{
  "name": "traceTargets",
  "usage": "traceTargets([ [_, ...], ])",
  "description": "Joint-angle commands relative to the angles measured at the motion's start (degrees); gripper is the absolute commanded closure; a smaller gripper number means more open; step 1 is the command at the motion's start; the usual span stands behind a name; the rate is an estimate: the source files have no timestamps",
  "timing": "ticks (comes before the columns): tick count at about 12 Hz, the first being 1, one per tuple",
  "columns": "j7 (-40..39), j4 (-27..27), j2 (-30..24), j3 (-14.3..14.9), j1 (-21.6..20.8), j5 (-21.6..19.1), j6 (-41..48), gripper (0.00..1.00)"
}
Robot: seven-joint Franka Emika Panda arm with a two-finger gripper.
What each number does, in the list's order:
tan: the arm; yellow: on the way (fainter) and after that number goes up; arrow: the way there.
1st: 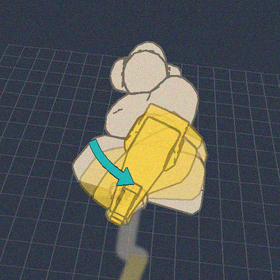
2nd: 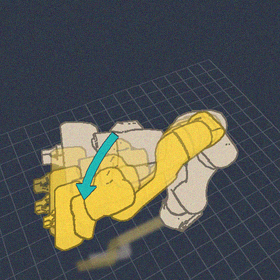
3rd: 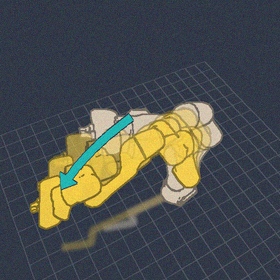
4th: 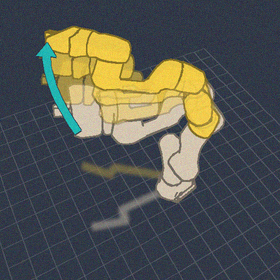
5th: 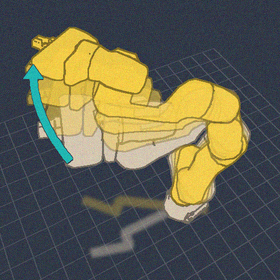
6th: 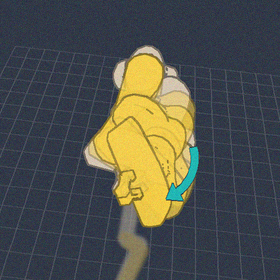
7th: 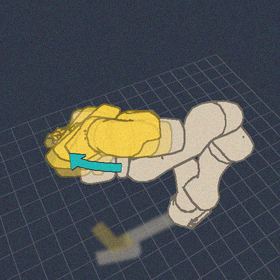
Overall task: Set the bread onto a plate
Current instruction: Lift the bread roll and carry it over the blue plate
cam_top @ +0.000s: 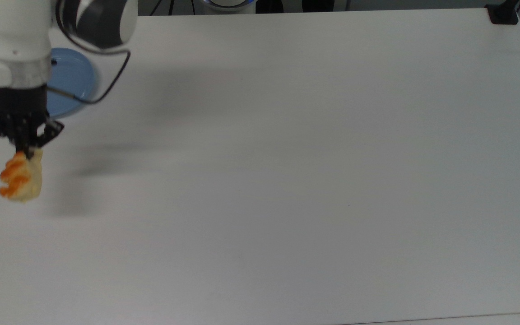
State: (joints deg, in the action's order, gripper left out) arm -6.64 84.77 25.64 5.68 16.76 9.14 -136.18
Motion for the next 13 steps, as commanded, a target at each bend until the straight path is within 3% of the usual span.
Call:
traceTargets([
  [1,-4.8,6.9,-13.4,-1.7,0.7,-3.3,17.1,0.96],
  [3,-10.7,9.0,-18.6,-1.7,3.3,-4.6,25.1,0.96],
  [7,-18.7,17.4,-25.4,-1.6,8.8,-4.7,24.9,0.97],
  [13,-21.5,30.9,-27.0,-1.5,14.6,-4.0,9.5,0.98],
])
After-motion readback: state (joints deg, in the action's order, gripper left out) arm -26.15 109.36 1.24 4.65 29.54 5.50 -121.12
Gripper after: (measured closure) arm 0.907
